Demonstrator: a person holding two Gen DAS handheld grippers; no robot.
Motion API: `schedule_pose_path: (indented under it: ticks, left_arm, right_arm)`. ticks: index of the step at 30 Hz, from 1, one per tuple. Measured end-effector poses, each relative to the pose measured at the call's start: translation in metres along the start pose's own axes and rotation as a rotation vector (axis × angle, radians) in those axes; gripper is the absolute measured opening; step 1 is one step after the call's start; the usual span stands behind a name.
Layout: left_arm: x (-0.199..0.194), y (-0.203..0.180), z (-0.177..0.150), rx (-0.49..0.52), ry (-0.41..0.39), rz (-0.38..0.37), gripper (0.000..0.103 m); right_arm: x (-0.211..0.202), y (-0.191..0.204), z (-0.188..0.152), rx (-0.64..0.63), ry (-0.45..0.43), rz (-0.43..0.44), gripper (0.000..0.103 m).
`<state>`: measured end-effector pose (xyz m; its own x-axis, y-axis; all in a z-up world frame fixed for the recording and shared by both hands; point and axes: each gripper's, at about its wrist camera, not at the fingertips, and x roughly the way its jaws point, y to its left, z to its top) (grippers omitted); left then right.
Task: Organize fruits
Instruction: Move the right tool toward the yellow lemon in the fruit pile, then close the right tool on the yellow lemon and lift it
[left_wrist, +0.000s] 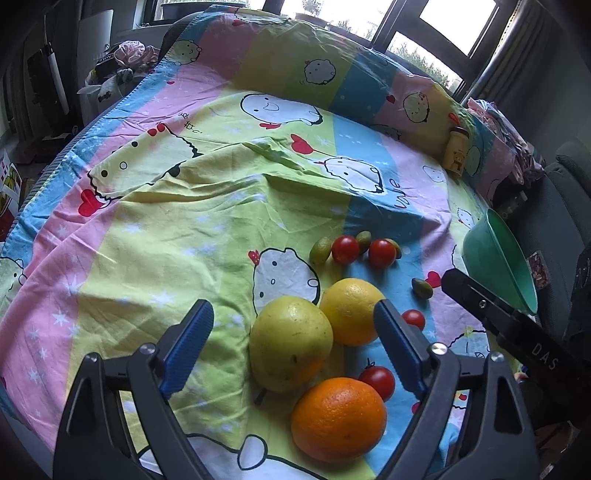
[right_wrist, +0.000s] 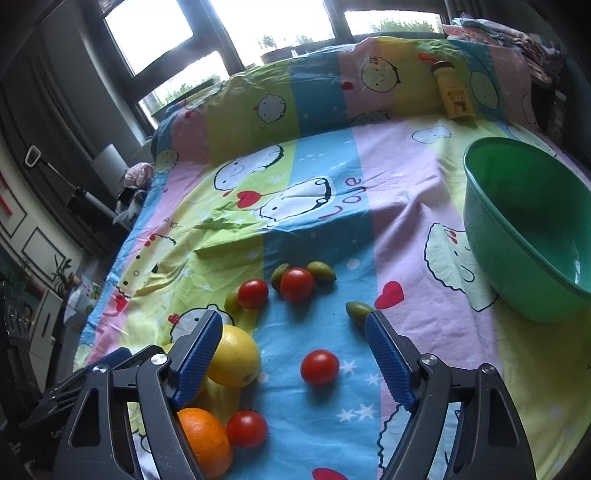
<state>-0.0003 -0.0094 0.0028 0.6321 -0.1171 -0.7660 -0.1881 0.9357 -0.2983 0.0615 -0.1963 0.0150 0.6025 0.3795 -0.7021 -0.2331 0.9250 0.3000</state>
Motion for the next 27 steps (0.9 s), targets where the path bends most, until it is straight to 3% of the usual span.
schedule_pose_path:
  ticks: [5,8,16,21,27]
  left_arm:
    - [0.000,0.002,0.000,-0.010,0.007,-0.014,0.079]
    - [-0.001,0.005,0.000,-0.022,0.018,-0.035,0.076]
    - [-0.001,0.015,0.000,-0.071,0.060,-0.083,0.070]
    - [-0.001,0.017,-0.001,-0.063,0.078,-0.077,0.065]
    - [0.002,0.019,-0.004,-0.043,0.114,-0.059,0.057]
  right_arm:
    - [0.001,0.004,-0.002,-0.014,0.008,0.013,0.064]
    - [0.002,0.005,-0.003,-0.016,0.017,0.031,0.062]
    - [0.011,0.007,-0.005,0.037,0.086,0.160,0.061]
    - [0.020,0.009,-0.006,0.074,0.135,0.237,0.048]
    - [0.036,0.022,-0.010,0.106,0.259,0.418,0.047]
